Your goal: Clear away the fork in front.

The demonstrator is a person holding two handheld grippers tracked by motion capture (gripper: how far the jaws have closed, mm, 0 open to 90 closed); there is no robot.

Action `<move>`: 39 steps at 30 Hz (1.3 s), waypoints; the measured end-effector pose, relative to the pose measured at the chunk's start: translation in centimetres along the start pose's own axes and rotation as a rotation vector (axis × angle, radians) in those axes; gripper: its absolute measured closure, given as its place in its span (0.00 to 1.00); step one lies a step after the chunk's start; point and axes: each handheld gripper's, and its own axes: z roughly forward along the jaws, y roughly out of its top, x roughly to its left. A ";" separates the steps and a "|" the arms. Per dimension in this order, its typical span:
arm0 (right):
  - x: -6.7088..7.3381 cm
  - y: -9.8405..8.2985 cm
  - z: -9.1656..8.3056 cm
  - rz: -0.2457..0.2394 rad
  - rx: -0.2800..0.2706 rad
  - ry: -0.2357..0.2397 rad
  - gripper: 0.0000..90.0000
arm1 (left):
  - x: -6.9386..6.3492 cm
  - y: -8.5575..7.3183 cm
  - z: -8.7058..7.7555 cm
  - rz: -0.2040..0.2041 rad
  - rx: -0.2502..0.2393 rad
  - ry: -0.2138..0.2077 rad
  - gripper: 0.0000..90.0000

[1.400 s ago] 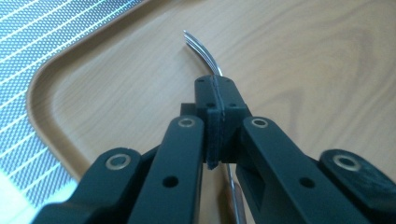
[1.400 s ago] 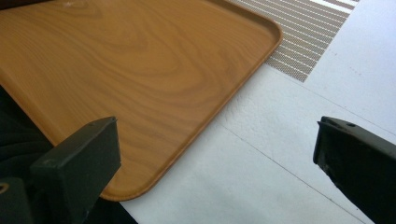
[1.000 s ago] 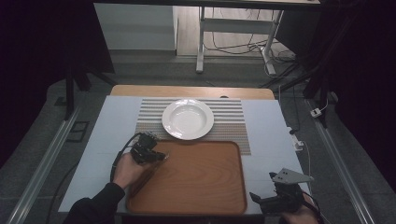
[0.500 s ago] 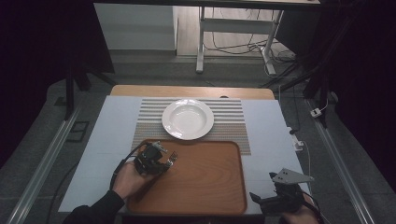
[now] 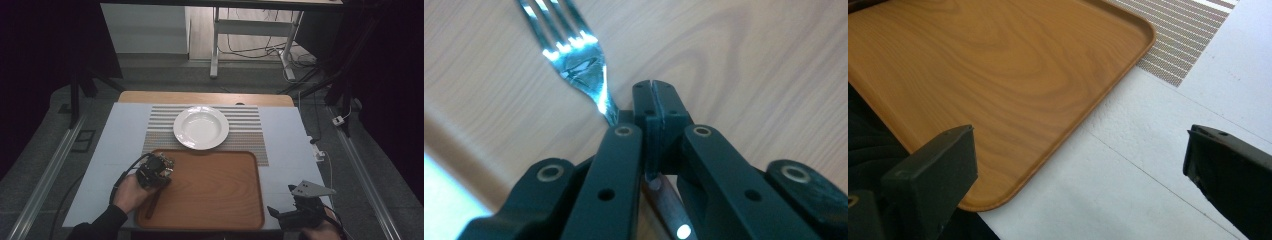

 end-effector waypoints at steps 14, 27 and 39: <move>0.0 0.0 0.0 0.000 0.003 0.002 0.02 | 1.6 -1.5 -0.8 -0.070 0.023 -0.001 0.99; -0.1 0.0 0.0 0.007 0.002 0.003 0.02 | 2.4 -2.1 -1.7 -0.101 -0.021 -0.008 0.91; -0.2 0.0 0.0 0.023 0.001 -0.001 0.02 | 1.3 -2.1 -3.5 -0.054 -0.170 -0.019 0.61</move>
